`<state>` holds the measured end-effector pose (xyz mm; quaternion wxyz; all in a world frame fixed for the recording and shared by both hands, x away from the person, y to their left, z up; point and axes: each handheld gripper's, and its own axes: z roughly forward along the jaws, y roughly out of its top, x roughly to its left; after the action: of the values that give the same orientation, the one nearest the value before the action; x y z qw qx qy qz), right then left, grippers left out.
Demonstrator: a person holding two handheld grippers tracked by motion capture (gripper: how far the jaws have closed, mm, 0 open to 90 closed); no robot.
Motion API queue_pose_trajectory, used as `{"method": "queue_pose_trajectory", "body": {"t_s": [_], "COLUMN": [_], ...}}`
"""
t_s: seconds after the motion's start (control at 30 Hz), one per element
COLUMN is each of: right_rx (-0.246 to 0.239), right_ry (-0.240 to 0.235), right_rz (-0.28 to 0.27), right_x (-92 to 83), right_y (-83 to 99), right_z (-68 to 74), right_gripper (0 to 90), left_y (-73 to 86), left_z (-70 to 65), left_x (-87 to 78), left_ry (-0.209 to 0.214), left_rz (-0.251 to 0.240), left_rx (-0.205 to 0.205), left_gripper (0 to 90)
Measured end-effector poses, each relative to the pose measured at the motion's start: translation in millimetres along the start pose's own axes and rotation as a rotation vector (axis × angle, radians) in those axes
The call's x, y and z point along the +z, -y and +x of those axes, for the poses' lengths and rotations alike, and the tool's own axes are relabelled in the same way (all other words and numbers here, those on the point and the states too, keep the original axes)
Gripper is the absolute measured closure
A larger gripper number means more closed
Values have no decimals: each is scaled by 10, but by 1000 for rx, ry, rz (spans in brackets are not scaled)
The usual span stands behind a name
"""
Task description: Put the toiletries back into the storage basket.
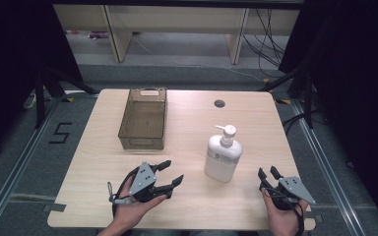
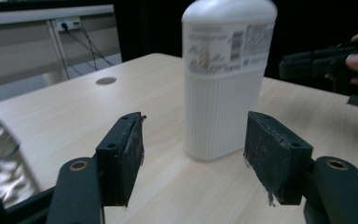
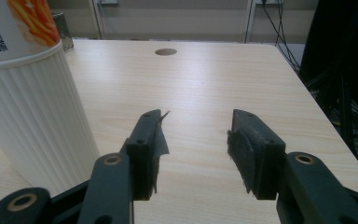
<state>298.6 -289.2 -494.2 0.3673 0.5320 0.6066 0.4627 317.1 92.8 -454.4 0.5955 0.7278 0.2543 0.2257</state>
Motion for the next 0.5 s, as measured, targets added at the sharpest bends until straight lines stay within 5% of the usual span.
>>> {"method": "queue_pose_trajectory", "body": {"t_s": [0.1,0.4,0.5], "right_rx": [2,-18,24], "right_ry": [10,-1,11], "right_rz": [14,31,39], "right_x": [6,52,54], "right_y": [16,32,46], "right_z": [29,7,5], "right_gripper": [541,536,533], "left_y": [-227,-494,-621], "left_z": [-131,-323,-389], "left_x": [147,487,657], "left_ry": [-5,-2,-28], "left_rz": [-38,-58,-63], "left_rx": [54,51,40], "left_gripper": [362,364,366]}}
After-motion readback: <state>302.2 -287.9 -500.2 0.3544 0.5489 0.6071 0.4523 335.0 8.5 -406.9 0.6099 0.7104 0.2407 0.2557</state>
